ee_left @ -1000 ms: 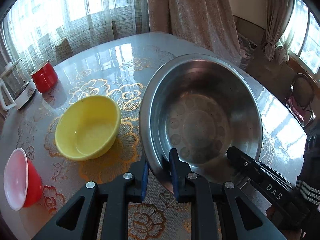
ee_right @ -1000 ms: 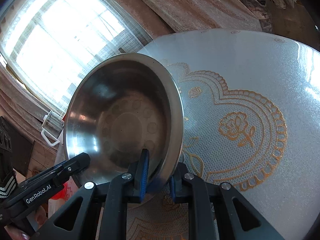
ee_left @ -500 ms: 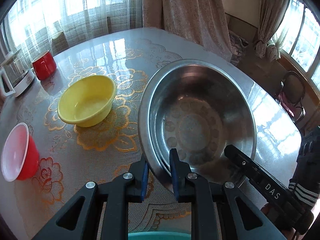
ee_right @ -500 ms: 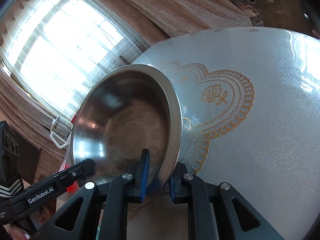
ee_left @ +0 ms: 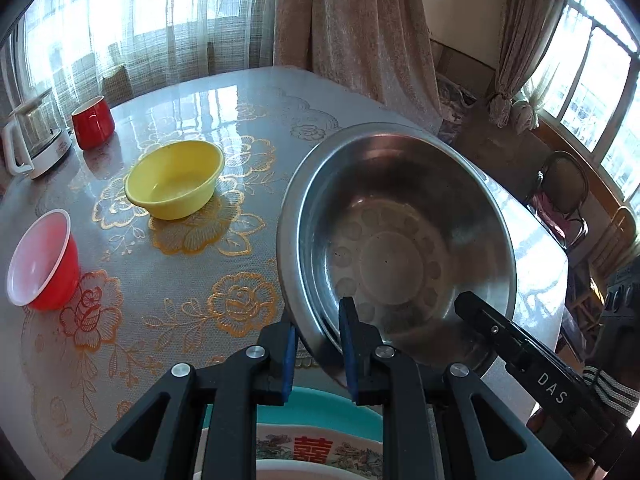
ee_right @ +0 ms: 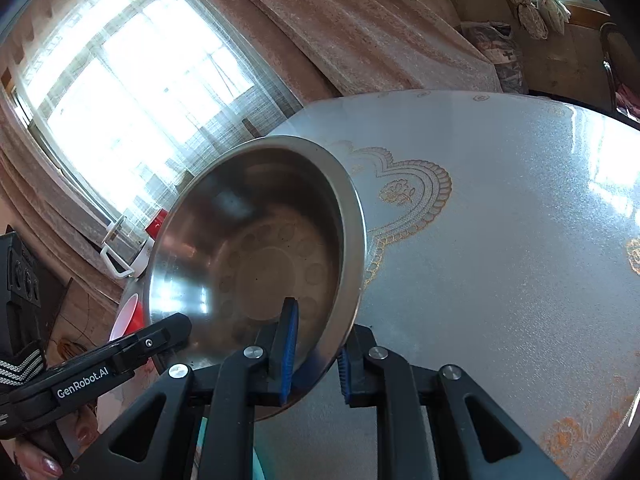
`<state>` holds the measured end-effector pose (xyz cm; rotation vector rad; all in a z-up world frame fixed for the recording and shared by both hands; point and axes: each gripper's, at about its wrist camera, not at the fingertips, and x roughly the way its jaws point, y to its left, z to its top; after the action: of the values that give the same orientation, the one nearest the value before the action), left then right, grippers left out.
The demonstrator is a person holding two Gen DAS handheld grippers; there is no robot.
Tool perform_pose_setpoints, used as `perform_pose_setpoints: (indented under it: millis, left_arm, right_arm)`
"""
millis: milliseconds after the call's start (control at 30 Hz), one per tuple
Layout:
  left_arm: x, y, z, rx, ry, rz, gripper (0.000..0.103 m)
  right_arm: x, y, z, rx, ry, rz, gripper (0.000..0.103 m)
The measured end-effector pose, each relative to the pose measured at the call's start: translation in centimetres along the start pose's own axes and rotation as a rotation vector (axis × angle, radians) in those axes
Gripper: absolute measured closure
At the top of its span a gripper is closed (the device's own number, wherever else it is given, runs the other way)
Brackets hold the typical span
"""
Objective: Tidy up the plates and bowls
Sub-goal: 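Lift the steel bowl with the right gripper and carry it beside the plate stack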
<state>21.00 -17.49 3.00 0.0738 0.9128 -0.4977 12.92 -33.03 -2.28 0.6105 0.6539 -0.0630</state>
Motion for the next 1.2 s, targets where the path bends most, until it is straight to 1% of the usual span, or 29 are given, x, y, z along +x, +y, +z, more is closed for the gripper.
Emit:
perform_pose_setpoints:
  millis: [100,267,467,600,867,1200]
  left_arm:
    - [-1.4,0.4,-0.7,-0.018,-0.028,0.005,0.083]
    - [-4.2,1.6,-2.1,-0.054,-0.098,0.000,0.083]
    - [-6.6,3.6,-3.4,-0.120,-0.148,-0.017,0.082]
    - [-8.4,4.9,-4.4,-0.155,-0.177,-0.016,0.082]
    - [-12.0,8.1,-7.1,-0.220,-0.224,0.013,0.082]
    - [-15.2,13.5,-11.7,-0.347,-0.234,0.064,0.082]
  right_arm:
    - [-1.6,0.6,-0.5,-0.009,-0.010,0.017,0.085]
    - [-3.2,2.2,-0.7,-0.040,-0.022,0.046,0.085]
    - [-4.4,4.6,-0.8,-0.092,-0.029,0.069,0.085]
    - [-4.9,6.1,-1.3,-0.121,-0.016,0.092,0.085]
    - [-4.3,9.2,-2.8,-0.171,0.049,0.154,0.085]
    - [-2.4,14.2,-5.3,-0.263,0.166,0.232,0.085]
